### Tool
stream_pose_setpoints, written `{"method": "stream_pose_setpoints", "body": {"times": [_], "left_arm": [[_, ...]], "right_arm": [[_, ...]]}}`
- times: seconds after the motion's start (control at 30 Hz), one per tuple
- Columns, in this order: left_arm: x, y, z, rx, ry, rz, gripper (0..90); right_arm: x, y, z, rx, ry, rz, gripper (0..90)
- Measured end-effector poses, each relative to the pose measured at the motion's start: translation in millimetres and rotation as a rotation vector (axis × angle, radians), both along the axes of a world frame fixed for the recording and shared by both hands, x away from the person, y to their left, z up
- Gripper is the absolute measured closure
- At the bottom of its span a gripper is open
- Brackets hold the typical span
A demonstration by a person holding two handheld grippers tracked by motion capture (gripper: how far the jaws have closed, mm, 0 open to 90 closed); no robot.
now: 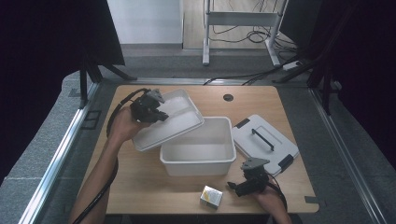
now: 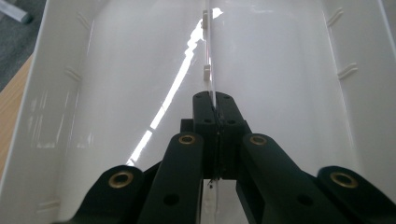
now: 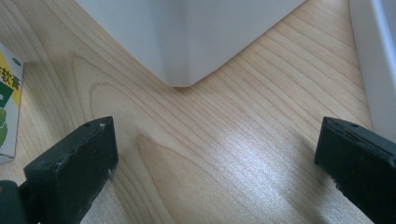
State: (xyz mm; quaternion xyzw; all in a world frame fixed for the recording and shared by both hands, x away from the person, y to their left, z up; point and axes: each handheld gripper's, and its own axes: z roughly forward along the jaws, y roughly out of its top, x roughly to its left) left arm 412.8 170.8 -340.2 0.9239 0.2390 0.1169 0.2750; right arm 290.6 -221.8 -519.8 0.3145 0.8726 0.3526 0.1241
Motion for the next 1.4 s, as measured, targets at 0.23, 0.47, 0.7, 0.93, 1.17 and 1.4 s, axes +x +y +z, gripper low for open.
{"method": "stream_pose_setpoints", "body": {"times": [0.23,0.47,0.7,0.93,1.17,1.4], "left_arm": [[-0.5,23.8,0.4,-0.006,-0.009,0.085,89.0],[-2.8,45.6,-0.2,-0.004,-0.021,0.152,89.0],[-6.4,66.4,0.4,-0.014,-0.030,0.220,89.0],[-10.5,90.8,-3.2,-0.026,-0.030,0.289,89.0],[-13.7,109.1,-14.7,-0.027,-0.023,0.340,89.0],[-17.0,120.8,-37.0,-0.041,-0.009,0.375,89.1]], "right_arm": [[0.0,-0.1,0.0,-0.001,0.000,0.002,0.0],[0.1,-0.1,0.0,-0.001,0.000,0.002,0.0],[0.1,-0.1,0.0,-0.001,0.000,0.002,0.0],[0.1,-0.1,0.0,-0.001,0.000,0.003,0.0],[0.0,-0.1,0.0,-0.001,0.001,0.002,0.0],[0.0,-0.1,0.0,-0.001,0.001,0.001,0.0]]}}
